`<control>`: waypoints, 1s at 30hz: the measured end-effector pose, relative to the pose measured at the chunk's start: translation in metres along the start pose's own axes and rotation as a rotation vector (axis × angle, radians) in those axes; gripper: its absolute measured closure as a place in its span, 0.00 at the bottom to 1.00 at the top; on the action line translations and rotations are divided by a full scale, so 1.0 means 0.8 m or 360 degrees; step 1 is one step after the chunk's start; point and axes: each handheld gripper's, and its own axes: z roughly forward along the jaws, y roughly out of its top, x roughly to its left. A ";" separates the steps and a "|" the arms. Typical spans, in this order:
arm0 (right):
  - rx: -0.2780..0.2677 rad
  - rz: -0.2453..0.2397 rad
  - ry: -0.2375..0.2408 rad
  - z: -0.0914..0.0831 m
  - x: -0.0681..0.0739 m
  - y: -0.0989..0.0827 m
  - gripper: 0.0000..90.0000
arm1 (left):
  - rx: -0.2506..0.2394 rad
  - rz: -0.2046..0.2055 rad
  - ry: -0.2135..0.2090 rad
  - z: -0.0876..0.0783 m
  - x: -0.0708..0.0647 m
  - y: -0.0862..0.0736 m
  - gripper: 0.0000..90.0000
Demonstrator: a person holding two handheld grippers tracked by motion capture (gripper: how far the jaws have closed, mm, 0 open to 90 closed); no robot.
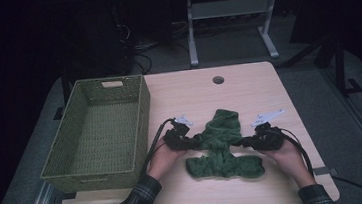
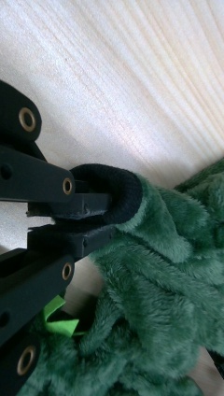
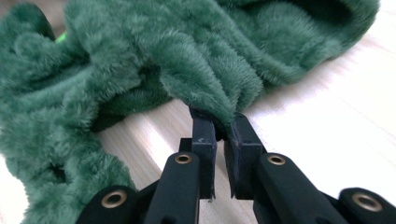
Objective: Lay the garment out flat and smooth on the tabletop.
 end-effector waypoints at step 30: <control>-0.0190 0.0140 -0.0102 -0.037 -0.039 0.045 0.70 | -0.0169 0.0077 -0.0017 -0.011 0.023 0.091 0.58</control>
